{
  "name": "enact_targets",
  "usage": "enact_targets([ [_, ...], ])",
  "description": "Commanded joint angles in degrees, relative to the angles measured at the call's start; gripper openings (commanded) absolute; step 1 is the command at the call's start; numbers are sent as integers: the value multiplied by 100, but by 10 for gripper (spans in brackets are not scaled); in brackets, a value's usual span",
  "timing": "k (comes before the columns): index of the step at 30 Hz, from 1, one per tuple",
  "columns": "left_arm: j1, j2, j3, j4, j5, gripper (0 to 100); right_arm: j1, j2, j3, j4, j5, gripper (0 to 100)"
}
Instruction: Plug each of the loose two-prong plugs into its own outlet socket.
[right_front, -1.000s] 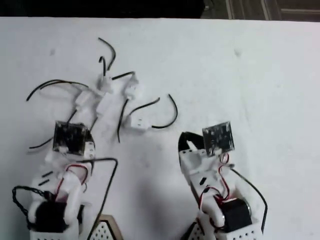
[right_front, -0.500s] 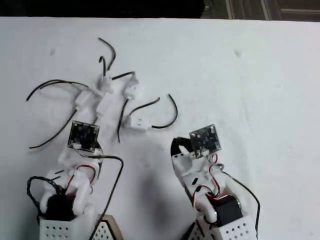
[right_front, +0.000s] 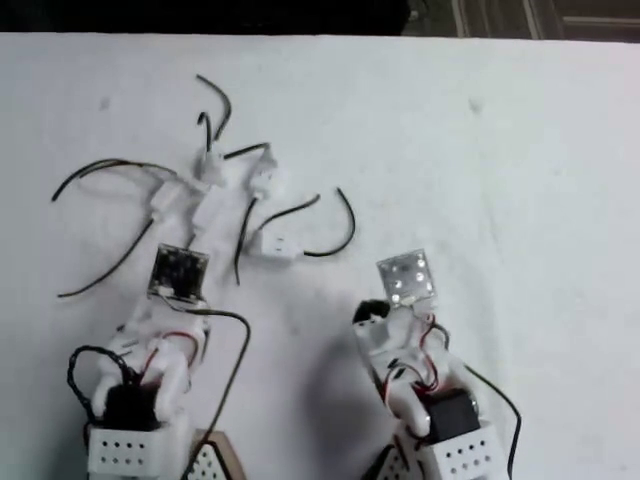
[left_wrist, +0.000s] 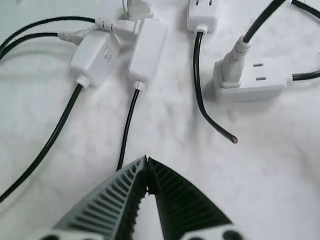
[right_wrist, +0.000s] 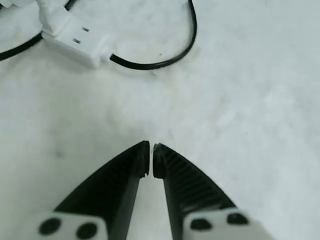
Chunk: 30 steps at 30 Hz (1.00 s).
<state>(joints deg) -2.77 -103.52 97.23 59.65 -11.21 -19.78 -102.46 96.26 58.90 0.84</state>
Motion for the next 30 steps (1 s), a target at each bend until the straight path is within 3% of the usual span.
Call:
enact_targets([
  [1, 40, -31, -18, 299, 44, 24, 400, -57, 53, 374, 26, 18],
  [11, 48, -31, -18, 1345, 18, 24, 708, -57, 53, 1209, -9, 19],
  [30, 40, -31, -18, 1354, 9, 24, 699, -57, 53, 1367, 9, 19],
])
